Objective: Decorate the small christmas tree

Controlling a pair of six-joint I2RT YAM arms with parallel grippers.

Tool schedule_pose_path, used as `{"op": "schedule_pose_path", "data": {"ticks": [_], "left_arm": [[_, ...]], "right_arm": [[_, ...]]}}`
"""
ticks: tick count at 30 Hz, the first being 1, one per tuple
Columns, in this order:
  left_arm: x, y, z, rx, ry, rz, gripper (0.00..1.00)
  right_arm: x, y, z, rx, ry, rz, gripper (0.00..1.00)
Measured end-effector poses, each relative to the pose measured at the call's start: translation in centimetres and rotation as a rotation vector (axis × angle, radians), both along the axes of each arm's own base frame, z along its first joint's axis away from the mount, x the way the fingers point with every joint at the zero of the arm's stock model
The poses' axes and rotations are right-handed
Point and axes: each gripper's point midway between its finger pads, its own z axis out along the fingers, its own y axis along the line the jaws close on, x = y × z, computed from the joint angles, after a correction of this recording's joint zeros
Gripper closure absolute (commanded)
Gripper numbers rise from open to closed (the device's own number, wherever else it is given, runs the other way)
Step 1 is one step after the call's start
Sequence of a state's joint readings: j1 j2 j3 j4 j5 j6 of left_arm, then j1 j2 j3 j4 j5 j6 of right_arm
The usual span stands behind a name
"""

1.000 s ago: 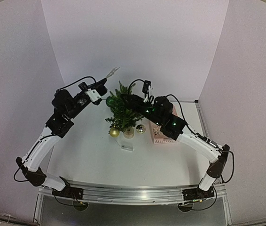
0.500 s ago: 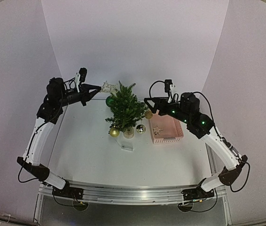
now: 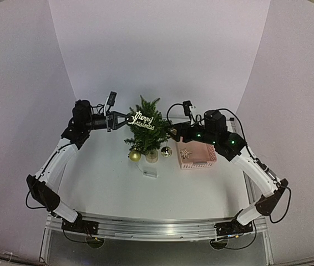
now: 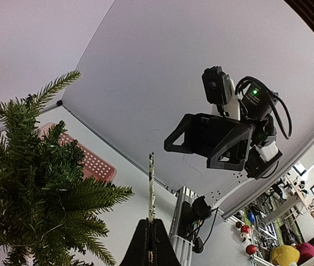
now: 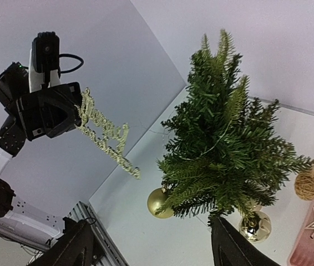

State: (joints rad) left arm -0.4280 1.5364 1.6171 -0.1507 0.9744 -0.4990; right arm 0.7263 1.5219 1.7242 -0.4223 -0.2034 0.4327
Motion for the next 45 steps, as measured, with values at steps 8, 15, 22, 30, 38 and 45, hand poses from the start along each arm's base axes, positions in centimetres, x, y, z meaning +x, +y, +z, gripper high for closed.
{"op": "schedule_pose_path", "data": {"ticks": [8, 15, 22, 30, 38, 45], "left_arm": [[-0.4, -1.8, -1.2, -0.072, -0.042, -0.034, 1.0], [-0.5, -2.6, -2.9, -0.1, -0.036, -0.031, 1.0], [-0.4, -2.8, -2.9, -0.125, -0.063, -0.021, 1.0], [0.1, -3.0, -4.0, -0.134, -0.044, 0.004, 1.0], [0.6, -3.1, -4.6, -0.14, -0.043, 0.026, 1.0], [0.8, -3.0, -5.3, -0.138, -0.037, 0.039, 1.0]], "right_arm": [[1.9, 3.1, -3.7, -0.007, 0.107, 0.119, 0.35], [2.8, 2.6, -3.1, 0.031, 0.115, 0.131, 0.4], [3.3, 2.5, -1.7, 0.102, 0.105, 0.152, 0.55], [4.5, 3.4, -3.1, 0.13, 0.161, 0.173, 0.68], [4.6, 4.0, -3.9, 0.138, 0.196, 0.195, 0.87], [4.4, 4.0, -3.6, 0.15, 0.195, 0.213, 1.0]]}}
